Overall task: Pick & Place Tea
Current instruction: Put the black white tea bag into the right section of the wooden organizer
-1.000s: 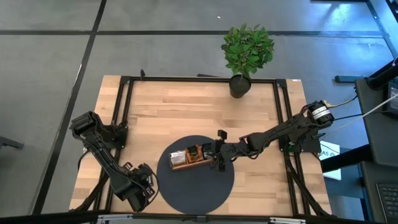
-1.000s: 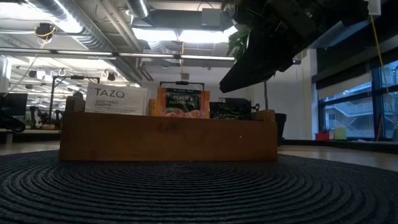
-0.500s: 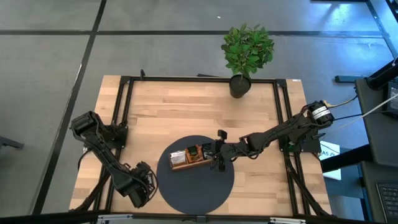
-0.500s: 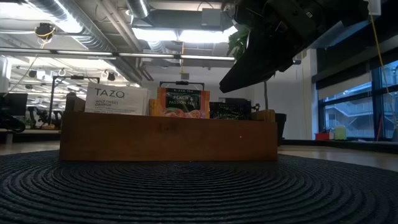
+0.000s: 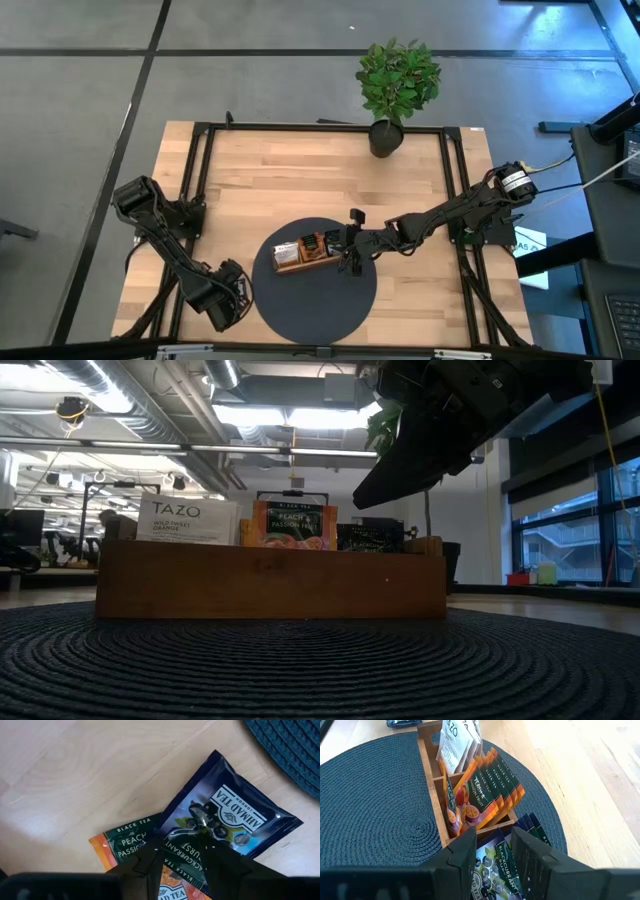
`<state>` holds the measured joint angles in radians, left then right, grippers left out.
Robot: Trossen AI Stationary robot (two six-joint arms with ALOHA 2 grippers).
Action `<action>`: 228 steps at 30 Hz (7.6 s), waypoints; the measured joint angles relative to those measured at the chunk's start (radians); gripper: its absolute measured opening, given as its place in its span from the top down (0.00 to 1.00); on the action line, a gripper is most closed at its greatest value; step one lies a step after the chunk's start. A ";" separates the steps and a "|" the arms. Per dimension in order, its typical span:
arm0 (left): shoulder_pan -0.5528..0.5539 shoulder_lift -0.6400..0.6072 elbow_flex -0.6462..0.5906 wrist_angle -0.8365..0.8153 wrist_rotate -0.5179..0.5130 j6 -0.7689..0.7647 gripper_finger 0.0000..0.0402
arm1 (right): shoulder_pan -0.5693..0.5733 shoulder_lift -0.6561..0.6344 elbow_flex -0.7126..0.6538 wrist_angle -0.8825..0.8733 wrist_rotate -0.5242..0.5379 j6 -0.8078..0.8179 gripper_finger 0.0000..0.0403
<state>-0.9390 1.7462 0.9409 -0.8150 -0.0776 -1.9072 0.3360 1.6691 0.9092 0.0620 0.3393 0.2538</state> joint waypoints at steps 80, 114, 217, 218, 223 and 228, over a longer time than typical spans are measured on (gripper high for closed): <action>0.004 0.007 -0.006 0.321 -0.246 0.376 0.99 | 0.127 0.945 1.213 -0.226 -0.157 -0.925 0.69; -0.001 -0.141 -0.005 0.322 -0.331 0.532 0.98 | 0.148 0.937 1.207 -0.233 0.021 -0.946 0.92; 0.791 -0.143 -0.003 1.256 -0.245 1.022 0.94 | 0.258 0.190 0.233 -0.626 1.231 -0.289 0.94; 0.791 -0.143 -0.003 1.248 -0.244 1.007 0.94 | 0.259 0.190 0.233 -0.626 1.231 -0.289 0.94; 0.785 -0.149 -0.003 1.231 -0.221 1.033 0.94 | 0.263 0.190 0.233 -0.626 1.231 -0.310 0.95; 0.793 -0.181 -0.003 1.147 -0.144 1.074 0.94 | 0.263 0.190 0.233 -0.626 1.231 -0.315 0.94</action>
<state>-0.1465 1.5655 0.9379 0.3321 -0.2218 -0.8333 0.5991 1.8587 1.1423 -0.5644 1.5703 -0.0612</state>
